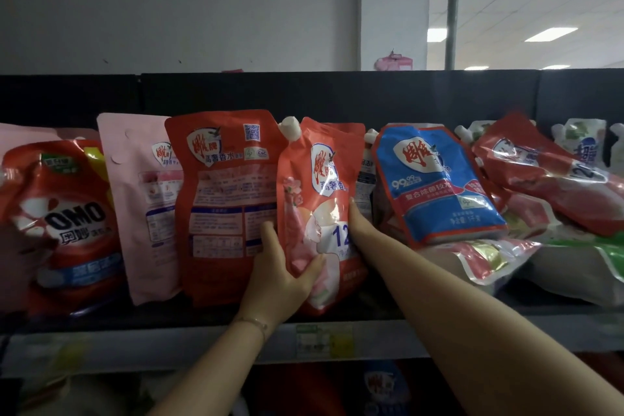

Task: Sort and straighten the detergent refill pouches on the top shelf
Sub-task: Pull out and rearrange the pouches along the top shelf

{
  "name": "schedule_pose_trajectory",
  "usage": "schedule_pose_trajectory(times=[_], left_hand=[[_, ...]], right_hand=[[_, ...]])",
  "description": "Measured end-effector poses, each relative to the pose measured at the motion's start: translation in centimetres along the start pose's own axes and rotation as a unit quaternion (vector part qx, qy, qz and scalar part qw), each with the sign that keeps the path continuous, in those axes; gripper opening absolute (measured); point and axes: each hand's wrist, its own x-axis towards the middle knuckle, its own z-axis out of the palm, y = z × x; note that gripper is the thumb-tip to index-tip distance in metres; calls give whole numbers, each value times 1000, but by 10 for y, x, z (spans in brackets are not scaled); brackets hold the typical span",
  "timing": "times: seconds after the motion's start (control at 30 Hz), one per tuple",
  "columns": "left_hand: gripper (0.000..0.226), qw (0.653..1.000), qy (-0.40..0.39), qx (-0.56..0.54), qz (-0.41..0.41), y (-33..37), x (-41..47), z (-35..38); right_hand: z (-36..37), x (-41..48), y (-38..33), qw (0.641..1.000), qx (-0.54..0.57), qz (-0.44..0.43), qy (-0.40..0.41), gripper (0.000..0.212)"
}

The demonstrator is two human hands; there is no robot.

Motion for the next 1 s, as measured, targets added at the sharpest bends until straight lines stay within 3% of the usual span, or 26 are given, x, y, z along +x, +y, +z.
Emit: schedule_pose_trajectory(times=[0.13, 0.27, 0.37, 0.43, 0.5, 0.53, 0.6, 0.63, 0.7, 0.83, 1.0], left_hand=[[67, 1000, -23, 16, 3, -1, 2, 1], [62, 991, -45, 124, -9, -3, 12, 11], [81, 967, -74, 239, -52, 8, 18, 20], [96, 950, -49, 308, -21, 19, 19, 19], [107, 949, 6, 310, 52, 26, 16, 16], [102, 951, 29, 294, 87, 29, 13, 15], [69, 940, 42, 289, 177, 39, 12, 16], [51, 932, 31, 292, 213, 45, 13, 18], [36, 928, -22, 286, 240, 58, 16, 22], [32, 928, -113, 262, 239, 83, 17, 35], [24, 951, -166, 217, 148, 96, 19, 63]], right_hand=[[-5, -22, -2, 995, -78, 40, 44, 58], [-19, -69, -20, 976, -202, -9, 86, 41], [-23, -94, -27, 956, -279, -66, 68, 38], [-27, -109, -27, 940, -321, -99, 60, 40], [-31, -124, -27, 923, -355, -135, 53, 38], [-33, -130, -28, 914, -372, -151, 52, 34], [-40, -137, -32, 894, -406, -181, 63, 23], [-44, -141, -33, 887, -412, -196, 70, 19], [-50, -150, -38, 870, -430, -227, 81, 16], [-70, -159, -42, 836, -480, -249, 94, 14], [-101, -152, -44, 821, -500, -258, 99, 25]])
